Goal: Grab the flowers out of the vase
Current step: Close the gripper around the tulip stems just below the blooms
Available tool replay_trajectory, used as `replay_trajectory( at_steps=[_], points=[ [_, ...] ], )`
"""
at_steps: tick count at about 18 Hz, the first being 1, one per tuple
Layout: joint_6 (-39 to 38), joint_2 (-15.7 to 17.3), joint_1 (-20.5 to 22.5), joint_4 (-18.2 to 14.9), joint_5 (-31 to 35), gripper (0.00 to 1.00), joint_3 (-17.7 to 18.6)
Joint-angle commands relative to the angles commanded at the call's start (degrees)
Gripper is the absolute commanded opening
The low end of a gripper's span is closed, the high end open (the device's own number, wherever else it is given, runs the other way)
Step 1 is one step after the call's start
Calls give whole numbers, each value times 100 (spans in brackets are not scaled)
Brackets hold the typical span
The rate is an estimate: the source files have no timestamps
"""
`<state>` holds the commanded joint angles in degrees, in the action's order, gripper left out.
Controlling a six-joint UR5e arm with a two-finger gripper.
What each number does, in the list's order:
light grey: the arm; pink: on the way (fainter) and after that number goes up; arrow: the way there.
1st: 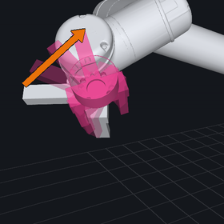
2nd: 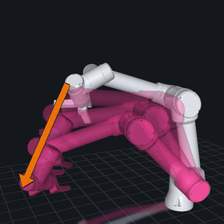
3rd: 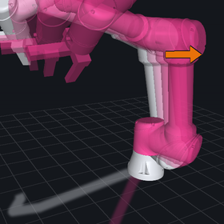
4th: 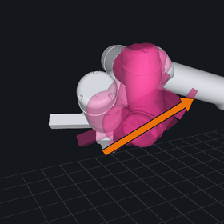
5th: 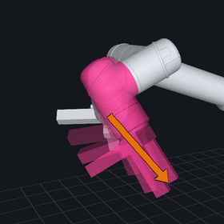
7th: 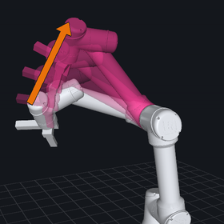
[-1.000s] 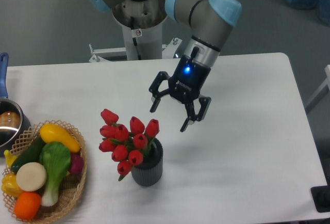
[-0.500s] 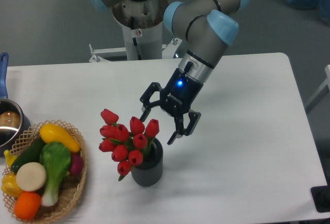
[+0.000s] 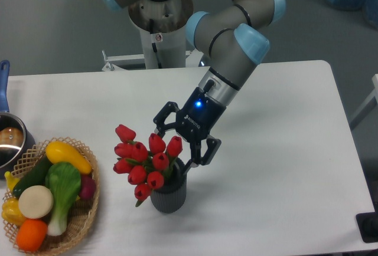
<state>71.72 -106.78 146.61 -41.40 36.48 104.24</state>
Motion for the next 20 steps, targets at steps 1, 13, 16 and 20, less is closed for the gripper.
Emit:
replay_trajectory(
  at_steps=[1,13,16,20],
  points=[
    [17,-26,-9,0,-53,100,0],
    [35,-71,-18,0,-123,57,-62],
    [35,-71,-18,0,-123,34,-62],
    [35,-44,26,0,-141,34,-62]
  ],
)
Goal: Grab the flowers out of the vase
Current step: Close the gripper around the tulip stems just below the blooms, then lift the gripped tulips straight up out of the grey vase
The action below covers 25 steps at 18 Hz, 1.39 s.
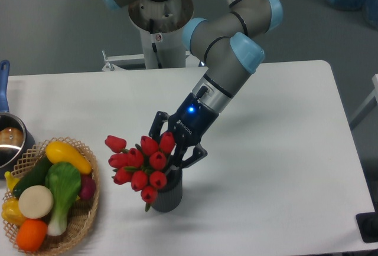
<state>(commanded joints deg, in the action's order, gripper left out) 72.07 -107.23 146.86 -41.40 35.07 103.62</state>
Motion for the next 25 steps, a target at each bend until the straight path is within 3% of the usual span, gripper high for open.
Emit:
replay_trajectory(
  at_steps=[2,4,11,20,25],
  points=[
    [-9,26,9,0,-9,31,-9],
    [-9,26,9,0,-44,21,0],
    [-17,53,79,-9,-246,21,-9],
    [-263,351,184,-9,-1063,21,-132],
    [-623,457,202,-9,-1099,21,-263]
  ],
)
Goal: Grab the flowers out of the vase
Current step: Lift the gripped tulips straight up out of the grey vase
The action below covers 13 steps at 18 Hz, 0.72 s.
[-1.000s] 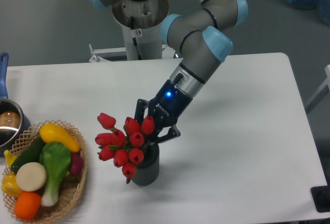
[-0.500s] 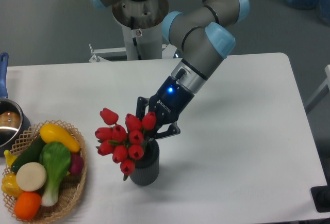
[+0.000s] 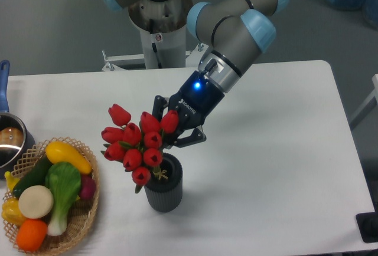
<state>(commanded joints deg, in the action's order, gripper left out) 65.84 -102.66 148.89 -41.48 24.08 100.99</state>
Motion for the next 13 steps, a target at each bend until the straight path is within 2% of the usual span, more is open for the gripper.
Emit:
replay_trajectory(
  at_steps=[13],
  points=[
    [-835,606,149,-18,17,21,-97]
  ],
)
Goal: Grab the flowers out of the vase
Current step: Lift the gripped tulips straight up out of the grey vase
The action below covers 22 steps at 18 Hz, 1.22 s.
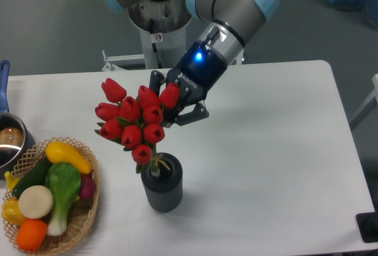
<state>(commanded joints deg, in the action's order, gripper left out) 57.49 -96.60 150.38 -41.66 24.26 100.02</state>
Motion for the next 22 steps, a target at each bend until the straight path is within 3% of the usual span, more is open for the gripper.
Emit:
replay_trajectory(
  at_steps=[11,22],
  points=[
    [-501,440,483,-26,18,21,-106],
    [-475,361,1125,-18,35,21,-123]
  ],
)
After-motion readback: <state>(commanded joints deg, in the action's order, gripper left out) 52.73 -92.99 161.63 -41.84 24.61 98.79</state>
